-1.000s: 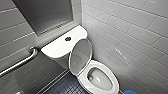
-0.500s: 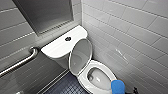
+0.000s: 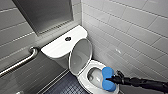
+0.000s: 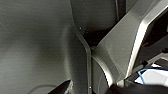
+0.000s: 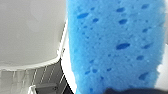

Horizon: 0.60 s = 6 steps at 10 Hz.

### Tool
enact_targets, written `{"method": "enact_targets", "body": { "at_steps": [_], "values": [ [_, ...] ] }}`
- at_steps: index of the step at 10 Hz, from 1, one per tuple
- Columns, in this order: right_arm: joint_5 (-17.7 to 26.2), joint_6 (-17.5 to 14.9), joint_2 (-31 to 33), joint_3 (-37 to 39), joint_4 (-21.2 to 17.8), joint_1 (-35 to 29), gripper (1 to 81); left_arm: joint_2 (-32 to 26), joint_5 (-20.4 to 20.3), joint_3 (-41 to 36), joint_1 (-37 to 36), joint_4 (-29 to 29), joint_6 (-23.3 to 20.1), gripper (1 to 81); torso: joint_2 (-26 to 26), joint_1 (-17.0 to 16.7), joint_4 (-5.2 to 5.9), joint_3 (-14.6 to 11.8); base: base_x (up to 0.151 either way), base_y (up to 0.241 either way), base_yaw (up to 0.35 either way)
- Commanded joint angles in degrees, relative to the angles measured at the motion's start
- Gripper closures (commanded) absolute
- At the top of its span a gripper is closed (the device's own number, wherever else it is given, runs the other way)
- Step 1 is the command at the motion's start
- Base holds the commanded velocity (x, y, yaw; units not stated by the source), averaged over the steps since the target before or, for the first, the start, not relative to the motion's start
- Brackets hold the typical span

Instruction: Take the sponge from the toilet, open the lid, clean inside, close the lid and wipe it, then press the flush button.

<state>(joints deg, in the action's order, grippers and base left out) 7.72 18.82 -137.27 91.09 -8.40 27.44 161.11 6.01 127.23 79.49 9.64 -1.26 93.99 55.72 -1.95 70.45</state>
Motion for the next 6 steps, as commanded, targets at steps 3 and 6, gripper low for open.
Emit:
{"method": "enact_targets", "body": {
  "at_steps": [3, 6],
  "values": [
    [8.54, -0.63, -14.44, 19.17, 1.10, -12.35, 81.1, -0.26, 4.80, -0.84, 0.97, -0.41, -0.15, 1.0, 0.00, 0.00, 0.00, 0.00, 0.000, 0.000, 0.000],
    [8.98, -0.80, -21.83, 29.20, 0.84, -14.46, 81.1, -0.35, 4.89, -0.84, 1.06, -0.42, -0.06, 1.0, 0.00, 0.00, 0.00, 0.00, 0.000, 0.000, 0.000]
  ]
}}
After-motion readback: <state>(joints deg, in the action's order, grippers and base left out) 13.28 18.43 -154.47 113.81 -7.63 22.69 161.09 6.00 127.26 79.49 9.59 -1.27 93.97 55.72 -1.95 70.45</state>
